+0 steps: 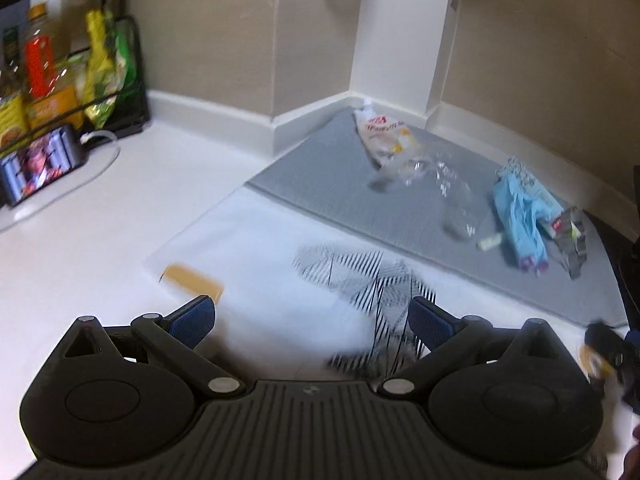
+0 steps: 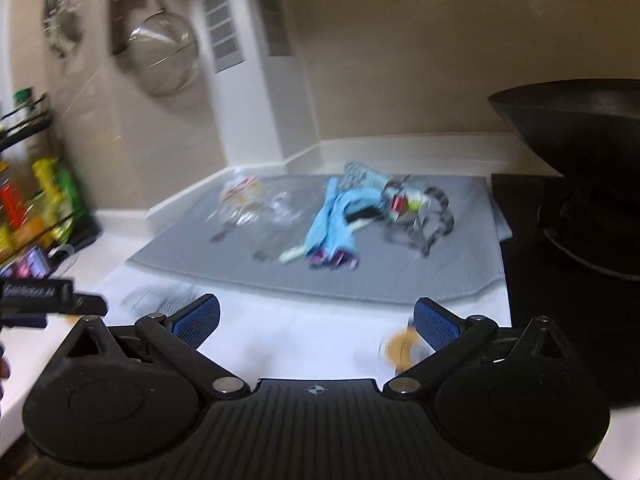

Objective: Collect trash
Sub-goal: 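Raise both open tools out of the bin back toward the grey mat, then grasp the blue glove with the right tool while the left grasps the clear plastic bag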

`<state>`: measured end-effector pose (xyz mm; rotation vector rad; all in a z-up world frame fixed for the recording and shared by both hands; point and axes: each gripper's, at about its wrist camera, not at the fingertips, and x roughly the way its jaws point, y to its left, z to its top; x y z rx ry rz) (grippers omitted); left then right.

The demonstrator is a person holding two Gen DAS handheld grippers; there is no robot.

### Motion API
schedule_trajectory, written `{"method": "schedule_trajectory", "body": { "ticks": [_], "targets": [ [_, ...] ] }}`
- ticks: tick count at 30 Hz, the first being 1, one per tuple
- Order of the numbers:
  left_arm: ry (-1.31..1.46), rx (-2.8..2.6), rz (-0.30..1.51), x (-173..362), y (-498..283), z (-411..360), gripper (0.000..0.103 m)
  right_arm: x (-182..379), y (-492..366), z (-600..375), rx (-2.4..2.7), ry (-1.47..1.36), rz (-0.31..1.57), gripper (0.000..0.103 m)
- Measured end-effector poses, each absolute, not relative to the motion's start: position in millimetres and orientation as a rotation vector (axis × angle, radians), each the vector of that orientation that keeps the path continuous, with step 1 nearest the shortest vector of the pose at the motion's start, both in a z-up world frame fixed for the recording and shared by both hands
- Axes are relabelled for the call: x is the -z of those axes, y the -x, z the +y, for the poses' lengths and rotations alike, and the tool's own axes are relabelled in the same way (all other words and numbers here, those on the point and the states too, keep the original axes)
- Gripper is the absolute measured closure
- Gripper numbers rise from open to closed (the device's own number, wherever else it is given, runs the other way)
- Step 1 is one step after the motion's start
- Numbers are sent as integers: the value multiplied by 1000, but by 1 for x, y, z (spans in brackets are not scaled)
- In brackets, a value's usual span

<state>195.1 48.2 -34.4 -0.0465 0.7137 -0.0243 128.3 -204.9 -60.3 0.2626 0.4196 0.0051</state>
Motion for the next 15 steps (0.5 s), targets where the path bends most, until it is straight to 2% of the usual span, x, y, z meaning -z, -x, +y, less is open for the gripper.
{"method": "schedule_trajectory", "body": {
  "ticks": [5, 11, 15],
  "targets": [
    [35, 59, 676, 26, -229, 33, 0, 65, -186, -218, -7, -295, 366, 0],
    [12, 65, 677, 29, -263, 16, 0, 78, -250, -214, -51, -287, 483, 0],
    [-1, 63, 690, 35, -275, 13, 0, 81, -277, -216, -43, -336, 482, 0]
  ]
}}
